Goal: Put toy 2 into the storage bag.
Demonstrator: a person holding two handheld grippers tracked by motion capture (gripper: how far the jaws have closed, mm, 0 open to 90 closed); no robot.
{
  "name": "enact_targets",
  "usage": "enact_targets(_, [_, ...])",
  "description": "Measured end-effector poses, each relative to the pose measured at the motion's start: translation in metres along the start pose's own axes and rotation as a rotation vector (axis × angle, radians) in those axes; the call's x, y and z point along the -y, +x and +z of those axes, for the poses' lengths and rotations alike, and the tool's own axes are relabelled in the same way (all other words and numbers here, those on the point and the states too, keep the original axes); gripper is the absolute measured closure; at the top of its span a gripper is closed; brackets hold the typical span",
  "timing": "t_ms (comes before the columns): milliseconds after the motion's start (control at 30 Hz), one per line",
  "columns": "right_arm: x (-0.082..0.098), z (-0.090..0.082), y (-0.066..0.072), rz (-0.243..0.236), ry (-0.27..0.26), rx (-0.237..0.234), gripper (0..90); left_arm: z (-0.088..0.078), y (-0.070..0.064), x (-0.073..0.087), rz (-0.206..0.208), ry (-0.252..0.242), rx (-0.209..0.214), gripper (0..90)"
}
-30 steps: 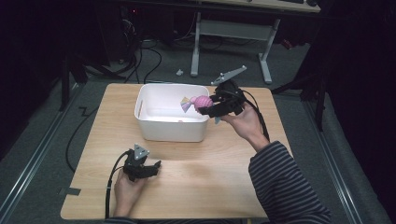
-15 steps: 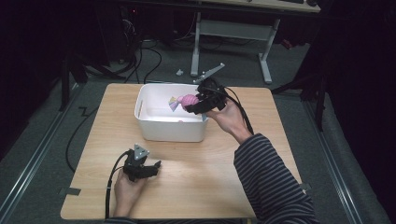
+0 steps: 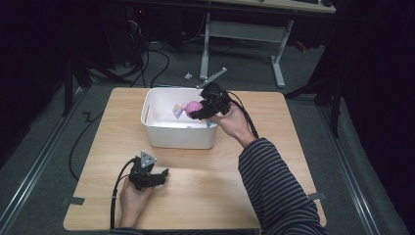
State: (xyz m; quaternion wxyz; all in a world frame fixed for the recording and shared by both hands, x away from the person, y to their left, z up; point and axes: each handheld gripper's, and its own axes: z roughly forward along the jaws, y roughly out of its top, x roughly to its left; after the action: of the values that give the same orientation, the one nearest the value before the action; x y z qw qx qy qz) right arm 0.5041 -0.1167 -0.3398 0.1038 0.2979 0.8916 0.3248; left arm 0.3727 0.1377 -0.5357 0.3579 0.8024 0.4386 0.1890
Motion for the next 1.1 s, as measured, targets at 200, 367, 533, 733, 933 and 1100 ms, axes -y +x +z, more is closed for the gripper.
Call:
enact_targets(200, [-0.001, 0.006, -0.001, 0.007, 0.009, -0.007, 35.6, 0.0, 0.0, 0.0, -0.002, -0.002, 0.0, 26.7])
enact_targets(367, [0.0, 0.011, 0.0, 0.01, 0.019, -0.014, 35.5, 0.0, 0.0, 0.0, -0.002, -0.001, 0.0, 26.7])
enact_targets(533, [0.001, 0.018, 0.003, -0.005, 0.041, -0.026, 35.4, 0.0, 0.0, 0.0, -0.002, -0.001, 0.0, 26.7])
enact_targets(733, [0.005, 0.024, 0.006, -0.007, 0.058, -0.039, 35.4, 0.0, 0.0, 0.0, 0.0, 0.0, -0.001, 26.7])
enact_targets(933, [0.007, 0.028, 0.007, -0.005, 0.07, -0.047, 35.2, 0.0, 0.0, 0.0, 0.001, 0.0, 0.0, 26.7])
enact_targets(1100, [0.008, 0.031, 0.011, -0.035, 0.086, -0.037, 34.9, 0.0, 0.0, 0.0, -0.002, -0.001, 0.0, 26.7])
